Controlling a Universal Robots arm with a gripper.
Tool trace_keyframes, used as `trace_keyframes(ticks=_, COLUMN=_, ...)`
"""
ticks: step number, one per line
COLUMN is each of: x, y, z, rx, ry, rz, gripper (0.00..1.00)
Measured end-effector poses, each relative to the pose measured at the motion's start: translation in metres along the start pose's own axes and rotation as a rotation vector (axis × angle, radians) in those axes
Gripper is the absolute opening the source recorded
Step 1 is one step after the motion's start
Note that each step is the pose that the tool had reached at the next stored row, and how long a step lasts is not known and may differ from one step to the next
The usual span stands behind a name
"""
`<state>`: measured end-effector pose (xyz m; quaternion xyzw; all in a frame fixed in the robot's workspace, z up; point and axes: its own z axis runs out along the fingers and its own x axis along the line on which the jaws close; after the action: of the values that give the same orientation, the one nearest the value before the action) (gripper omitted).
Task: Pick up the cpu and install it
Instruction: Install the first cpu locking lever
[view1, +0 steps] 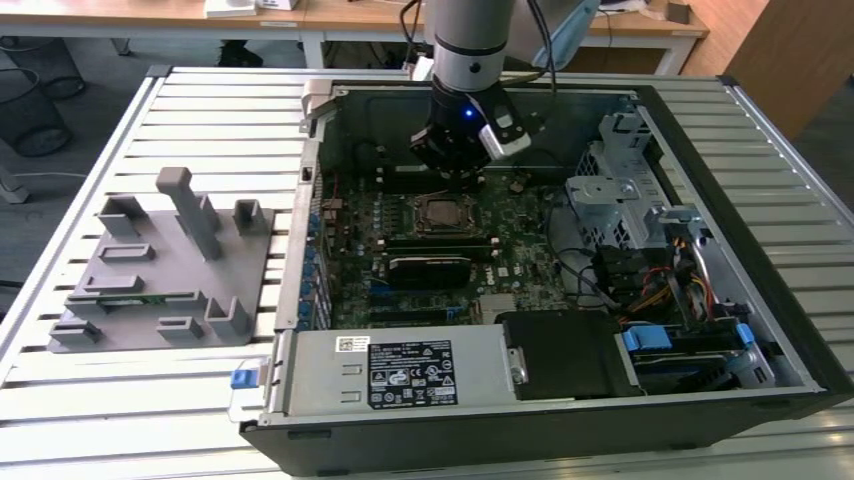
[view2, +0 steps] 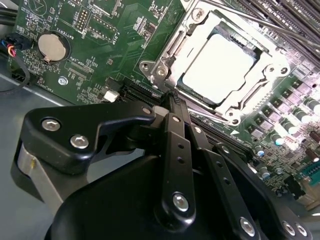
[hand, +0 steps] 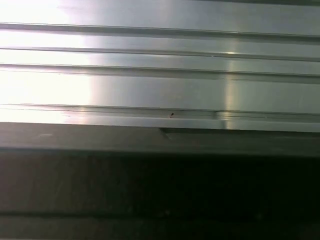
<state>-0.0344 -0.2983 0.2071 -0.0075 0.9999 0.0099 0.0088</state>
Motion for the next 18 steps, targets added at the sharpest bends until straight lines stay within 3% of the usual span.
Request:
trace_keyframes(ticks=9, x=0.0001, y=-0.0001, z=0.0066, rx=0.0, ry=0.0001, rz=0.0, gripper=0.11)
trace_keyframes(ticks=18, x=-0.0001, y=-0.0001, z=0.0058, rx=-0.0001, ry=0.0001, rz=0.0, gripper=0.11)
